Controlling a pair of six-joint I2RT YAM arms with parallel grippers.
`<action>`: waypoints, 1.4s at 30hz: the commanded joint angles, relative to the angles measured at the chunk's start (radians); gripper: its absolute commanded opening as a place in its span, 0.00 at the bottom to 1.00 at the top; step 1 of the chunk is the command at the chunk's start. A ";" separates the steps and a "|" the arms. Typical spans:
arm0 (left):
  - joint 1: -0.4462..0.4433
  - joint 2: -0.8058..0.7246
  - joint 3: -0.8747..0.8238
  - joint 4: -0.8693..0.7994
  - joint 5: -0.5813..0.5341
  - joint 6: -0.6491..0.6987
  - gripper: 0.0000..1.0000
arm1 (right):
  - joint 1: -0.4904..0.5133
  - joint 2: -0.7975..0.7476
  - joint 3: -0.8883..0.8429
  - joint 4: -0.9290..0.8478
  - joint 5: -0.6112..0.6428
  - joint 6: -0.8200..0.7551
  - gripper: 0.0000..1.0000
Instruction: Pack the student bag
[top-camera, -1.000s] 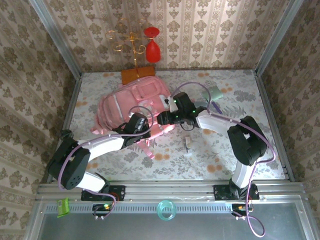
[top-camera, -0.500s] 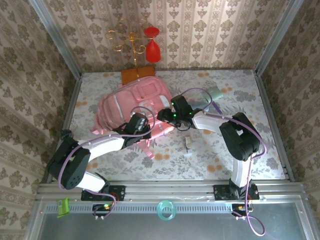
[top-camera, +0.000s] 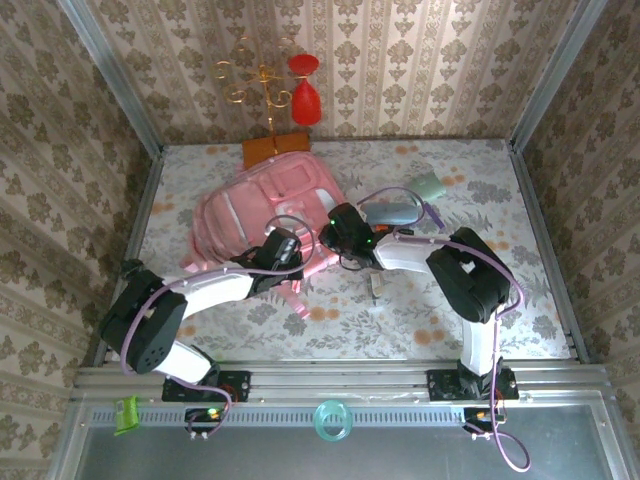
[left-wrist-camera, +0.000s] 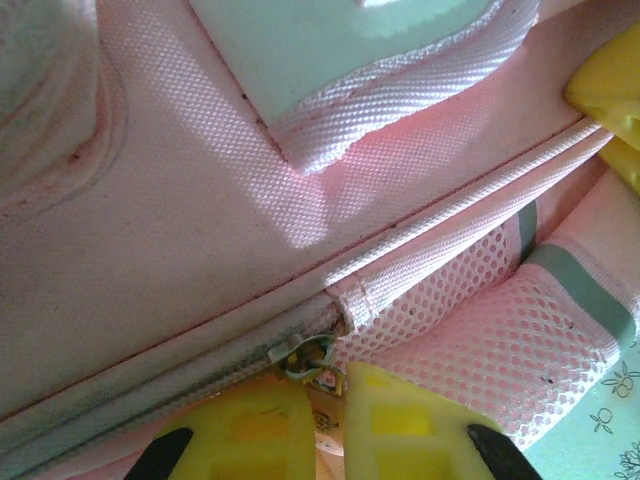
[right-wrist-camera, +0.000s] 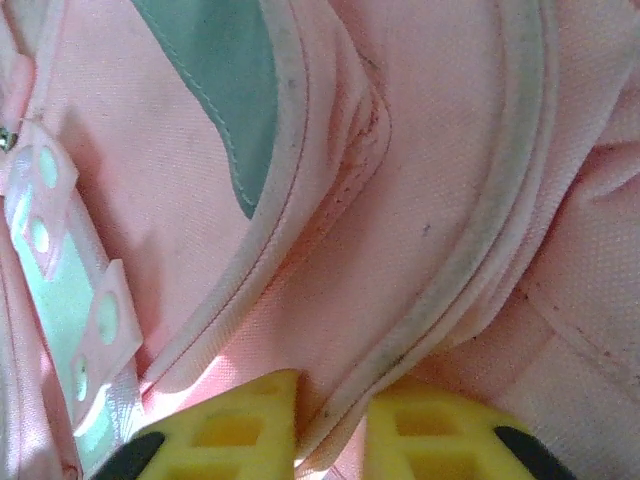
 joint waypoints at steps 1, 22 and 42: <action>-0.014 0.020 0.016 -0.080 -0.043 0.023 0.00 | 0.007 -0.007 -0.067 0.089 0.126 0.044 0.00; -0.027 0.133 0.076 -0.114 -0.163 0.047 0.31 | 0.056 -0.113 -0.158 0.305 0.102 0.021 0.00; -0.028 -0.012 0.074 -0.128 -0.220 0.173 0.00 | 0.031 -0.142 -0.236 0.250 0.148 -0.031 0.00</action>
